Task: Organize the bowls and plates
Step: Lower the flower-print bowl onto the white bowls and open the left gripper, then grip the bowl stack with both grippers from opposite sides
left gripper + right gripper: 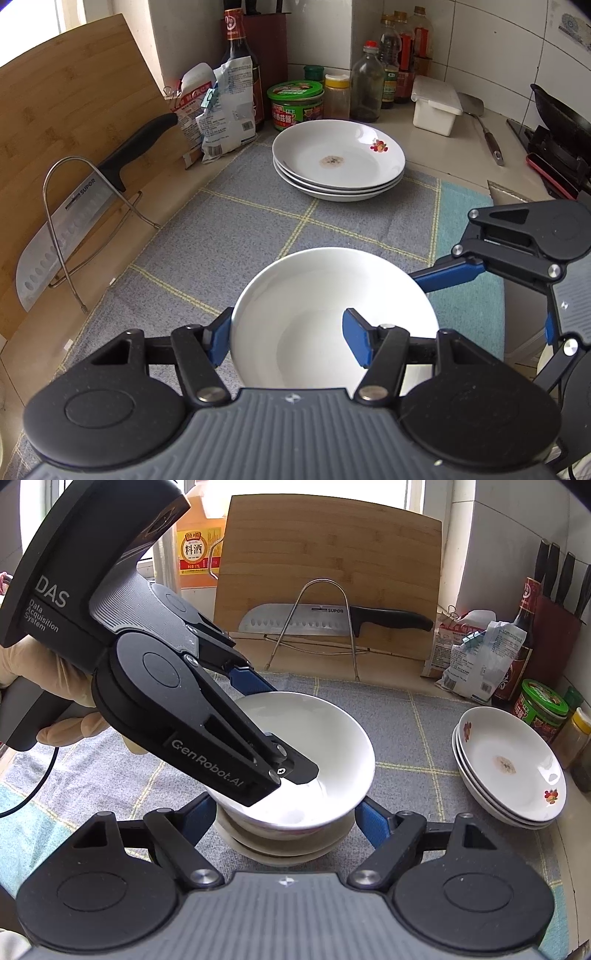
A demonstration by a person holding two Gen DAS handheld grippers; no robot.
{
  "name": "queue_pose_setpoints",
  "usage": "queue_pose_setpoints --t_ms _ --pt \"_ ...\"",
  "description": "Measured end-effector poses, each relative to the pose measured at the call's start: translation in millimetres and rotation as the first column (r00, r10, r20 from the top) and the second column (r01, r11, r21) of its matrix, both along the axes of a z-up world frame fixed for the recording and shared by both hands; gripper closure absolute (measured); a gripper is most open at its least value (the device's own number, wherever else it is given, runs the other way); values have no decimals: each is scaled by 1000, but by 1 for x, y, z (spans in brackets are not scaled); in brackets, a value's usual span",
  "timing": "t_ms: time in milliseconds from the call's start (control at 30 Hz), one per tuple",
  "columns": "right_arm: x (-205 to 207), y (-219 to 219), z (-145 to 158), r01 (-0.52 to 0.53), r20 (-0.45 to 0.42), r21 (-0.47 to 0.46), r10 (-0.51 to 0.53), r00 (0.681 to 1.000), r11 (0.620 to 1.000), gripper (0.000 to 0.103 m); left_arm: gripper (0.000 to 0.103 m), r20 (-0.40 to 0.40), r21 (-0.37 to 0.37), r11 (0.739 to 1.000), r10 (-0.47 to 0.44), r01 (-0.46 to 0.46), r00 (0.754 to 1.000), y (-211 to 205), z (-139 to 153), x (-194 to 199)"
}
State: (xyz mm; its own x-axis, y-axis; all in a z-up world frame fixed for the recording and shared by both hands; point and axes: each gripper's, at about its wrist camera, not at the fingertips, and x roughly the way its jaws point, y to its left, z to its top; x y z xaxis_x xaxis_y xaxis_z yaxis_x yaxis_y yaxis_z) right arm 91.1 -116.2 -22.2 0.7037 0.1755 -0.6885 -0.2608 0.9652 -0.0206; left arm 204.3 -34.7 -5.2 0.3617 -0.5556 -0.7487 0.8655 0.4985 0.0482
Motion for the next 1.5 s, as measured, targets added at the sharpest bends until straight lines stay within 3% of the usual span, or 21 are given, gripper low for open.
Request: queue_pose_setpoints --t_ms 400,500,633,733,1167,1367,1500 --pt "2 0 -4 4 -13 4 -4 1000 1000 17 39 9 -5 1000 -3 3 1000 0 0 -3" --pt "-1 -1 -1 -2 18 16 2 1000 1000 0 32 17 -18 1000 9 -9 1000 4 2 -3" --pt "-4 2 2 -26 35 10 26 999 1000 0 30 28 -45 998 32 -31 999 14 7 -5" --pt "-6 1 -2 -26 26 -4 27 999 1000 0 15 39 -68 996 54 -52 998 24 9 -11" --pt "-9 -12 -19 -28 -60 -25 26 998 999 0 8 41 -149 980 142 -135 989 70 2 -52" --pt "-7 -5 -21 -11 -68 -78 6 998 997 0 8 122 -146 987 79 -61 989 78 -2 -68" --pt "-4 -3 -24 -7 -95 -90 -2 995 996 0 8 98 -122 992 42 -30 994 76 -17 -71"
